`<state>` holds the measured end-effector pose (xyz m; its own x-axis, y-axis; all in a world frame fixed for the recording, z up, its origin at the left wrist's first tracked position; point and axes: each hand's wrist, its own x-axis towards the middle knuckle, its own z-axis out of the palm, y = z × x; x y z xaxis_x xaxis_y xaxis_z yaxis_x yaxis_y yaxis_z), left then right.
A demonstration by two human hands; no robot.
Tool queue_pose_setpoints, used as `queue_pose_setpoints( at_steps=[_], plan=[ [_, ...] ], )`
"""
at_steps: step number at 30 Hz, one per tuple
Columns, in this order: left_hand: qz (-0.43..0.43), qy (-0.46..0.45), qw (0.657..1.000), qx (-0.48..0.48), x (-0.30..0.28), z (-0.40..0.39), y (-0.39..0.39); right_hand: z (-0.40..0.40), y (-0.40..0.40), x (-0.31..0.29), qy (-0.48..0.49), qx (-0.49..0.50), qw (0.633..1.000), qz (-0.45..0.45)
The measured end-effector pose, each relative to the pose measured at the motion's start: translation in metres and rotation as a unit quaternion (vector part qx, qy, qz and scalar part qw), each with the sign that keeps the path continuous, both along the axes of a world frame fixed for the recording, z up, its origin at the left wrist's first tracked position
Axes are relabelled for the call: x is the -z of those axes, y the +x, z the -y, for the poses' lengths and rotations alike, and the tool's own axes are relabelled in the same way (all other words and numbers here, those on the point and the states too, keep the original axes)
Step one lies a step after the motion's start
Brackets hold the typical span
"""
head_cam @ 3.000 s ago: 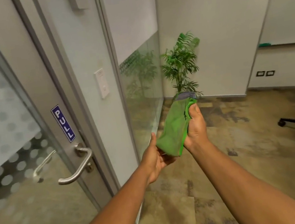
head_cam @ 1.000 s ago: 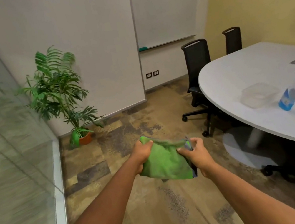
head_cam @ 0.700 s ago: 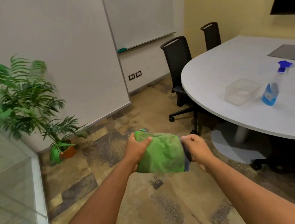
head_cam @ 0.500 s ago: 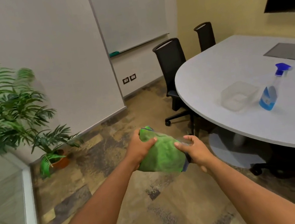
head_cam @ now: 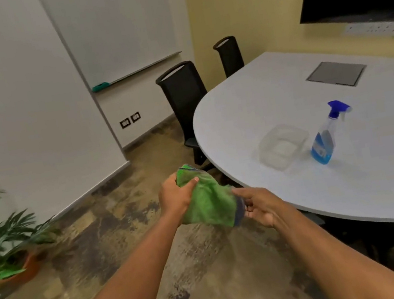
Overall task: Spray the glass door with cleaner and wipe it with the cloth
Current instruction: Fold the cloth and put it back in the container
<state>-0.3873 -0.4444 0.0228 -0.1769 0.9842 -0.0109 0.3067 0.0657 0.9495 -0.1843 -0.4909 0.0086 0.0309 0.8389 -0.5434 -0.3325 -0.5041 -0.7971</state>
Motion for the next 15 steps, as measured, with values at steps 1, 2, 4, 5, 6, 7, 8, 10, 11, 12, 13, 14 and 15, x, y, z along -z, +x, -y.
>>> queue_pose_setpoints(
  at_steps=[1,2,4,5,6,7,8,10,11,12,13,14,15],
  plan=[
    [0.005,-0.004,1.000,0.011,0.004,-0.014,0.007,-0.012,0.007,0.003,0.012,0.026,1.000,0.003],
    [0.010,-0.010,1.000,0.021,0.006,-0.026,0.013,-0.023,0.014,0.004,0.022,0.059,0.998,0.003],
    [0.028,-0.018,0.999,0.040,0.009,-0.054,0.027,-0.048,0.029,0.006,0.029,0.119,0.992,-0.020],
    [0.035,-0.018,0.998,0.048,0.011,-0.068,0.033,-0.058,0.037,0.008,0.018,0.135,0.990,-0.046],
    [0.034,-0.014,0.998,0.060,0.012,-0.084,0.040,-0.069,0.045,0.009,-0.001,0.141,0.987,-0.075],
    [0.024,-0.004,0.997,0.073,0.012,-0.101,0.046,-0.080,0.052,0.009,-0.020,0.138,0.986,-0.093],
    [0.014,0.006,0.996,0.088,0.012,-0.119,0.053,-0.092,0.058,0.008,-0.033,0.133,0.986,-0.098],
    [-0.003,0.023,0.993,0.114,0.009,-0.151,0.063,-0.114,0.065,0.002,-0.034,0.125,0.988,-0.082],
    [-0.009,0.029,0.991,0.132,0.008,-0.168,0.068,-0.127,0.067,-0.001,-0.022,0.131,0.989,-0.067],
    [-0.012,0.030,0.988,0.148,0.006,-0.183,0.073,-0.140,0.069,-0.004,-0.003,0.141,0.989,-0.045],
    [-0.009,0.028,0.986,0.165,0.002,-0.197,0.077,-0.152,0.072,-0.006,0.018,0.154,0.988,-0.025],
    [-0.006,0.024,0.983,0.182,-0.002,-0.211,0.082,-0.164,0.076,-0.009,0.039,0.169,0.985,-0.007],
    [-0.005,0.025,0.980,0.198,-0.004,-0.223,0.086,-0.172,0.080,-0.011,0.054,0.182,0.982,0.009]
  ],
)
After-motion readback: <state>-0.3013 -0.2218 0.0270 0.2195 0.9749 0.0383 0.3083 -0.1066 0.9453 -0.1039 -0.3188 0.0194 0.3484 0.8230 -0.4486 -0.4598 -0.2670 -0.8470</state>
